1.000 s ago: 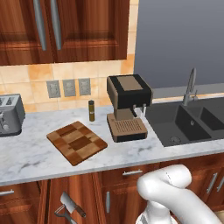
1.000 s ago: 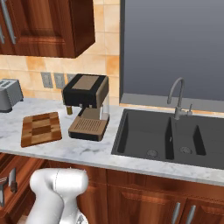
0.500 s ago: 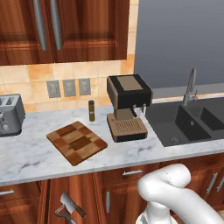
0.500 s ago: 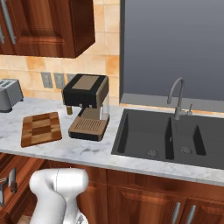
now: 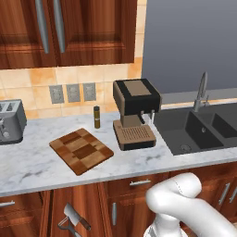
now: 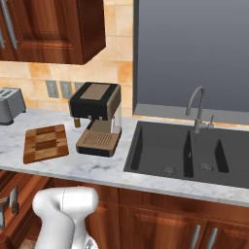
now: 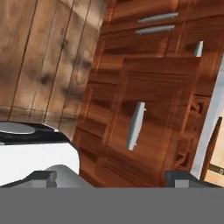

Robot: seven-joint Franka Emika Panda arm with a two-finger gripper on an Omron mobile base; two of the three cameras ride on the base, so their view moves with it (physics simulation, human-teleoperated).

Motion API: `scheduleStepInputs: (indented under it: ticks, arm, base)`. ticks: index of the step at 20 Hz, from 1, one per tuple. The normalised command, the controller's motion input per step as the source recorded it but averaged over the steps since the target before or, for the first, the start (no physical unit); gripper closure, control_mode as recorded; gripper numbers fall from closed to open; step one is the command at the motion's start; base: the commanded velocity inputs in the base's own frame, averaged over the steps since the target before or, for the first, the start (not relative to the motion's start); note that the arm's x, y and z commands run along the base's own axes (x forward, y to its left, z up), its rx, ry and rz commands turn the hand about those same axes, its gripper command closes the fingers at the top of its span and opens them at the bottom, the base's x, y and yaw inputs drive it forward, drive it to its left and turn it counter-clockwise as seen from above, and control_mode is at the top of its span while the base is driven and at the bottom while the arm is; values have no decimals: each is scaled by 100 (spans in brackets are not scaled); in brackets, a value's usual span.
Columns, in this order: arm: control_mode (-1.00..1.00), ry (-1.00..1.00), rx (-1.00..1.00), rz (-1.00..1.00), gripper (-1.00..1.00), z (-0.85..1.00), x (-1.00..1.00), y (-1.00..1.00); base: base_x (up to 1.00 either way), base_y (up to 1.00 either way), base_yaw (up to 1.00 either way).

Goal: Open the drawer on the left and place the cutting tools on the cutting board.

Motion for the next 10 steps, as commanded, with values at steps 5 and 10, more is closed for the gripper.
scheduleStepInputs:
  ticks: [5, 10]
  arm:
    - [-100, 45, -3, -5, -100, 78, 29, -4]
    - [-100, 52, -5, 0, -100, 35, 75, -5]
  base:
    - [0, 0, 0]
    - [0, 0, 0]
